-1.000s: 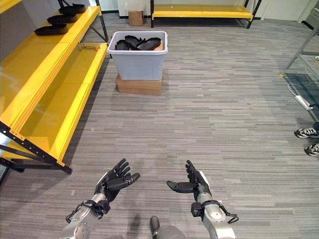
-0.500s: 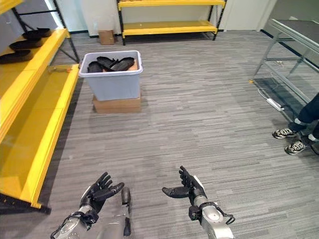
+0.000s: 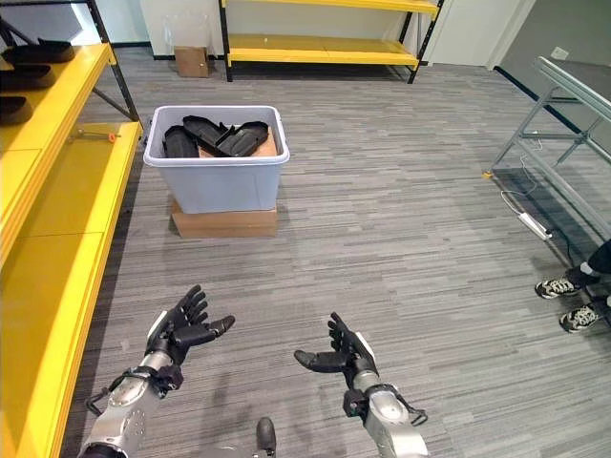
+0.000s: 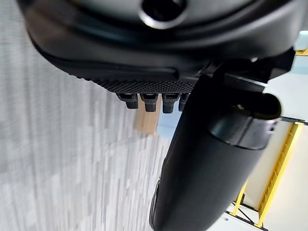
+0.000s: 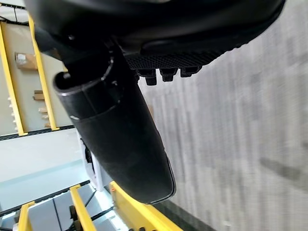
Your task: Move parts from the plastic box to the shelf.
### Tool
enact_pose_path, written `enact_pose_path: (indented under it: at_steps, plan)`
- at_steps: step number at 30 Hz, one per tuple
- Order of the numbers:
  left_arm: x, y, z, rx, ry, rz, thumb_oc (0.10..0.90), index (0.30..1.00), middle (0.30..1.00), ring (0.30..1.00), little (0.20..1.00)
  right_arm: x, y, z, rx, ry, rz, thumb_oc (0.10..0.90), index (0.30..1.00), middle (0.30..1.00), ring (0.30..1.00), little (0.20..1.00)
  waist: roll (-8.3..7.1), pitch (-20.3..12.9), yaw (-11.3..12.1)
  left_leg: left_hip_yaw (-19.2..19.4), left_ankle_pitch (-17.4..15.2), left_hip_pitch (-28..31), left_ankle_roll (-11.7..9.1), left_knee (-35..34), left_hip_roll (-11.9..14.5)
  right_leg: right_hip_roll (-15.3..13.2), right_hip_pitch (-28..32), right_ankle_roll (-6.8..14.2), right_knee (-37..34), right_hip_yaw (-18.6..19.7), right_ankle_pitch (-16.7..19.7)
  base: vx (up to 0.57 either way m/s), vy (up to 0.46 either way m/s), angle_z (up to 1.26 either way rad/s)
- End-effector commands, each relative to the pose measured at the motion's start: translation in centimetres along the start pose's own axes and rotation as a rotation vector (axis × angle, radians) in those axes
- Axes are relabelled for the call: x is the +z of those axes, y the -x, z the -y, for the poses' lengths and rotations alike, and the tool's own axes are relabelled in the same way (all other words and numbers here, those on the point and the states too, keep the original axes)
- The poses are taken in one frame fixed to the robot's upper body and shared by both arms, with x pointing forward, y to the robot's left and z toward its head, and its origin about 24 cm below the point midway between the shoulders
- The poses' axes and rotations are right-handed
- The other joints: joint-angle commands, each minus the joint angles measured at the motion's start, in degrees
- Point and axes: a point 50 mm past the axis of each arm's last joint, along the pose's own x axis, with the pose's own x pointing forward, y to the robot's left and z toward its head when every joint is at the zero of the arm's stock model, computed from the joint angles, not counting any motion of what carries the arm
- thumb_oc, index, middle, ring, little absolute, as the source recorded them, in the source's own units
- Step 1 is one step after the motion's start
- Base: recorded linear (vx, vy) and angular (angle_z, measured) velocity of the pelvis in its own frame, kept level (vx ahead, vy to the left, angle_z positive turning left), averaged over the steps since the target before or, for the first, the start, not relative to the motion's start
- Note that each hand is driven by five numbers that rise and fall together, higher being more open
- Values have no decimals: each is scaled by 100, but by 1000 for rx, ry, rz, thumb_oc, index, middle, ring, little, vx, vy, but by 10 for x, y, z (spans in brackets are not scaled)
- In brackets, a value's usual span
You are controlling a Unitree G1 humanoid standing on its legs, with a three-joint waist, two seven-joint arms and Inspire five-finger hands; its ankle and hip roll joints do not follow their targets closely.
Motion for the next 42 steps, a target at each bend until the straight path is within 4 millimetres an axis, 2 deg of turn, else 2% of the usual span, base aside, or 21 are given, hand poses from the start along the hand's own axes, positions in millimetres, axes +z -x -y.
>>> enact_pose_path:
  at_steps: [1, 3, 5, 8, 11, 14, 18, 22, 25, 27, 29, 30, 31, 32, 33, 35, 36, 38, 39, 41, 42]
  plan:
    - [24, 0, 10, -83, 1, 131, 900, 1000, 1000, 1000, 1000, 32, -2, 12, -30, 46, 165, 900, 1000, 1000, 1000, 1000, 156, -440, -154, 145, -479, -55, -535, -263, 535, 369, -296, -220, -1858, -242, 1576, 166, 64, 45]
    - [24, 0, 12, -103, 24, 121, 900, 1000, 1000, 1000, 1000, 34, 1, 22, -52, 40, 167, 900, 1000, 1000, 1000, 1000, 189, -354, -244, -26, -549, 182, -563, -263, 491, 215, -476, -372, -2649, -417, 1399, 209, 37, 16]
    - [25, 0, 13, -117, 30, 116, 900, 1000, 1000, 1000, 1000, 36, 6, 30, -55, 42, 179, 900, 1000, 1000, 1000, 1000, 165, -271, -348, -305, -750, 423, -521, -263, 383, -7, -767, -434, -3764, -457, 1546, 244, -18, 48]
    - [17, 1, 18, -136, 36, 87, 900, 1000, 1000, 1000, 1000, 33, 8, 34, -64, 28, 182, 900, 1000, 1000, 1000, 1000, 203, -145, -494, -579, -990, 803, -532, -260, 385, -251, -1041, -333, -4989, -387, 1737, 300, -65, 61]
    - [6, 6, 27, -208, -23, 60, 900, 1000, 1000, 1000, 1000, 32, 6, 31, -60, 19, 189, 900, 1000, 1000, 1000, 1000, 284, -46, -478, -633, -1217, 1066, -557, -164, 455, -431, -1243, -194, -5749, -457, 1894, 343, -79, 48]
    - [3, 7, 33, -264, -99, 60, 900, 1000, 1000, 1000, 1000, 29, 7, 31, -63, 20, 183, 900, 1000, 1000, 1000, 1000, 293, -11, -573, -701, -1399, 1154, -497, 6, 436, -453, -1275, -158, -5859, -172, 2020, 358, -59, 48]
    - [9, 2, 42, -302, -78, 76, 900, 1000, 1000, 1000, 1000, 23, 11, 33, -77, 28, 166, 900, 1000, 1000, 1000, 1000, 228, -65, -741, -735, -1609, 1277, -413, 172, 317, -366, -1095, -163, -5944, 124, 2142, 493, -99, 31]
    - [11, -1, 50, -308, -39, 73, 900, 1000, 1000, 1000, 1000, 21, 10, 32, -77, 38, 151, 900, 1000, 1000, 1000, 1000, 176, -107, -832, -674, -1876, 1394, -387, 483, 263, -288, -935, -336, -5591, 192, 2122, 455, -148, 38]
    - [3, 4, 51, -316, -20, 49, 900, 1000, 1000, 1000, 1000, 22, 9, 33, -83, 43, 139, 900, 1000, 1000, 1000, 1000, 198, -150, -853, -543, -2031, 1515, -459, 743, 339, -117, -798, -608, -5087, 148, 1892, 547, -214, 15]
    - [1, 5, 52, -318, -12, 44, 900, 1000, 1000, 1000, 1000, 23, 9, 33, -80, 48, 139, 900, 1000, 1000, 1000, 1000, 212, -179, -857, -525, -1966, 1537, -505, 826, 371, -77, -725, -664, -5097, 145, 1858, 296, -144, -6]
    - [0, 8, 54, -329, -4, 53, 900, 1000, 1000, 1000, 1000, 26, 10, 35, -90, 58, 153, 900, 1000, 1000, 1000, 1000, 280, -283, -830, -475, -1282, 1437, -807, 1272, 547, 49, -463, -834, -5276, 64, 1722, 334, -205, 3]
    - [0, 8, 54, -329, -2, 55, 900, 1000, 1000, 1000, 1000, 27, 10, 35, -93, 57, 155, 900, 1000, 1000, 1000, 1000, 284, -290, -827, -476, -1227, 1421, -832, 1315, 560, 57, -440, -848, -5292, 56, 1714, 291, -235, -10]
    - [2, 9, 54, -327, 6, 70, 900, 1000, 1000, 1000, 1000, 30, 11, 40, -129, 55, 176, 900, 1000, 1000, 1000, 1000, 294, -327, -807, -334, -733, 1222, -1043, 1920, 688, 95, -247, -966, -5390, -35, 1629, 258, -234, -8]
    - [4, 9, 54, -320, 9, 83, 900, 1000, 1000, 1000, 1000, 33, 13, 44, -168, 49, 197, 900, 1000, 1000, 1000, 1000, 287, -342, -793, -272, -531, 1074, -1134, 2330, 717, 105, -153, -1031, -5427, -84, 1576, 357, -353, -15]
    - [9, 8, 53, -285, 11, 116, 900, 1000, 1000, 1000, 1000, 38, 15, 52, -275, 19, 241, 900, 1000, 1000, 1000, 1000, 227, -323, -745, -215, -294, 598, -1208, 3377, 659, 78, -2, -1150, -5423, -94, 1467, 237, -261, -23]
    - [14, 8, 44, -191, 44, 157, 900, 1000, 1000, 1000, 1000, 44, 21, 63, -418, -32, 300, 900, 1000, 1000, 1000, 1000, 138, -263, -711, 15, -361, 11, -1155, 4339, 776, 53, 199, -1256, -5362, -77, 1308, 251, -267, -42]
    - [23, 8, 33, -93, 73, 217, 900, 1000, 1000, 1000, 1000, 49, 27, 73, -523, -118, 350, 900, 1000, 1000, 1000, 1000, 124, -215, -703, 295, -518, -289, -1050, 4465, 1033, 79, 385, -1292, -5331, -43, 1169, 307, -219, -28]
    - [35, 11, 17, -3, 82, 289, 900, 1000, 1000, 1000, 1000, 62, 33, 79, -593, -135, 434, 900, 1000, 1000, 1000, 1000, 133, -136, -703, 607, -811, -392, -864, 3809, 1236, 108, 593, -1258, -5329, 72, 1034, 208, -65, -12]
    - [36, 12, 16, 6, 82, 295, 900, 1000, 1000, 1000, 1000, 64, 33, 79, -598, -135, 442, 900, 1000, 1000, 1000, 1000, 131, -128, -703, 649, -831, -382, -849, 3698, 1248, 106, 608, -1253, -5323, 86, 1022, 130, 30, -17]
    - [52, 14, 3, 101, 97, 373, 900, 1000, 1000, 1000, 1000, 85, 40, 82, -667, -143, 545, 900, 1000, 1000, 1000, 1000, 153, -90, -716, 818, -718, -417, -901, 2444, 1279, 150, 766, -1201, -5333, 176, 923, 170, 80, -30]
    - [52, 14, 3, 101, 97, 373, 900, 1000, 1000, 1000, 1000, 85, 40, 82, -667, -143, 545, 900, 1000, 1000, 1000, 1000, 146, -86, -716, 821, -707, -399, -899, 2421, 1269, 142, 775, -1199, -5335, 176, 921, 196, 124, -19]
